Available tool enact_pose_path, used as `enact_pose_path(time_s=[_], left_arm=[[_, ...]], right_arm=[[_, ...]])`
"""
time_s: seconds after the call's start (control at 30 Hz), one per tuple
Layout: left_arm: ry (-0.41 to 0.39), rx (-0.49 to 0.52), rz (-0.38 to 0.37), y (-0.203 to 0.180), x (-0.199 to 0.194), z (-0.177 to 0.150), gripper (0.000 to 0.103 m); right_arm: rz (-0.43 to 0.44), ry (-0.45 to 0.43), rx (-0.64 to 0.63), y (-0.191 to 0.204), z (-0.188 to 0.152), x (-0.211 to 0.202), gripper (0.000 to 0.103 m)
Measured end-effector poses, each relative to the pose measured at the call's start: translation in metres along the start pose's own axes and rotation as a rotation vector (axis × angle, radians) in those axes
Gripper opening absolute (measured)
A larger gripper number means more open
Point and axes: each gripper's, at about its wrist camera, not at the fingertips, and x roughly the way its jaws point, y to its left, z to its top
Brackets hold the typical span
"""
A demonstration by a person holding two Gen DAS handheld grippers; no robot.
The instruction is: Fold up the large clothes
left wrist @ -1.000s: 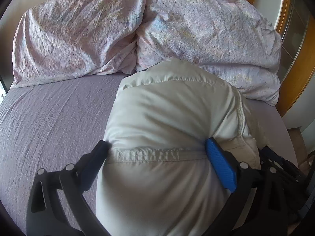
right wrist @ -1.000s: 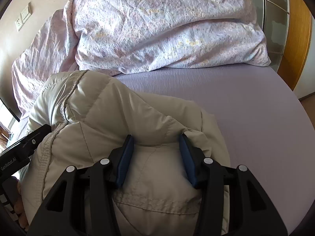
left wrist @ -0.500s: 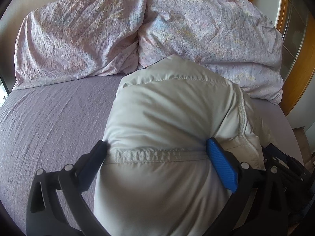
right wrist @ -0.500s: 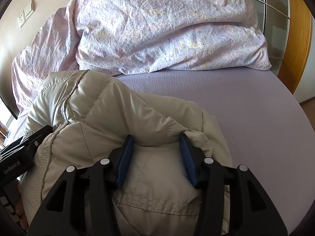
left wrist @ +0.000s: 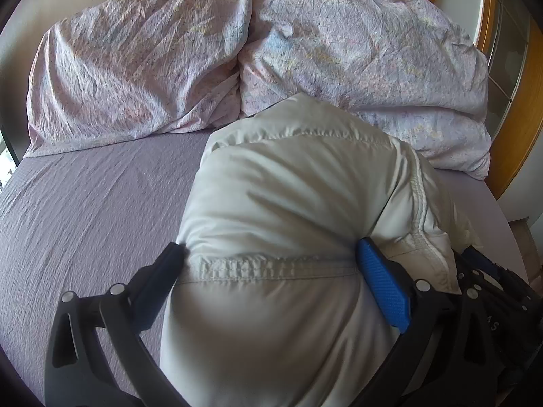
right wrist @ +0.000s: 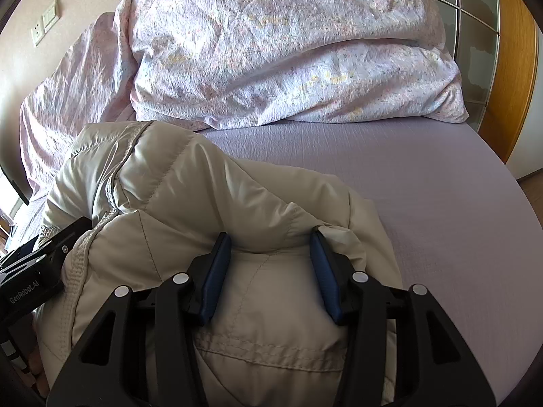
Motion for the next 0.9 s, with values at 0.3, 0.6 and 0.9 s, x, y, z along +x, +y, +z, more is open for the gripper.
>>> enact_pose_path(time_s=[0.3,0.6,0.9], left_arm=[[-0.012,0.006,0.002,0.0,0.001,-0.001,0.101],[-0.027,0.014,0.011,-0.001,0.002,-0.004,0.101],[-0.027,0.015,0.006,0.0,0.002,-0.005,0.101]], right_arm=[[-0.003,-0.013,-0.006,-0.001,0.002,0.001,0.05],[-0.004,-0.011,-0.016,-0.001,0.002,0.001,0.05],[-0.007,-0.073,0.053,-0.022,0.025,-0.029,0.049]])
